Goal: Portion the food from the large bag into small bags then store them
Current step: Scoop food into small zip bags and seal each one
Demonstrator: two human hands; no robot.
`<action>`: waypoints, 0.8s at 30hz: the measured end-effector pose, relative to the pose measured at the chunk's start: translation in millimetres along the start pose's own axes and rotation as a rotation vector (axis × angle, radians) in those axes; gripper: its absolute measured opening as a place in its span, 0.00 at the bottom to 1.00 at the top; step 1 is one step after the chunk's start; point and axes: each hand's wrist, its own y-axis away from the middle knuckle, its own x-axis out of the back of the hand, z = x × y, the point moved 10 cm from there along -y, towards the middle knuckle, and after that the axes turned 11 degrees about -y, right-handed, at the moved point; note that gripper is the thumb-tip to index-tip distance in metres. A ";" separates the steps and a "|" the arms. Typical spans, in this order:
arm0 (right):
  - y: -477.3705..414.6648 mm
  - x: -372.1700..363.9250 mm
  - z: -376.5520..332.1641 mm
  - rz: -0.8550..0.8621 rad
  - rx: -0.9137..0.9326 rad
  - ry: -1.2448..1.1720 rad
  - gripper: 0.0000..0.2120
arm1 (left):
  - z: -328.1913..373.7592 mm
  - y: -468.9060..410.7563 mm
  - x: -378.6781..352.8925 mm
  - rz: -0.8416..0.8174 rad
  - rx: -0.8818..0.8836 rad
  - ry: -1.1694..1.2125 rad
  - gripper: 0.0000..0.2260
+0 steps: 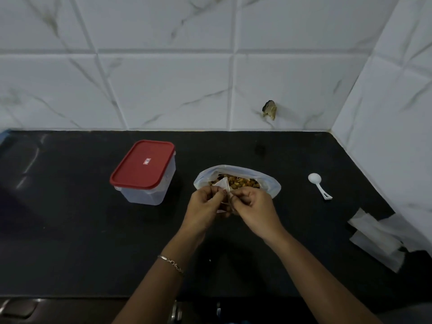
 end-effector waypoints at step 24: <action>-8.5 17.0 -45.8 0.037 0.230 0.525 0.08 | 31.1 1.0 22.5 0.153 -0.201 -0.476 0.03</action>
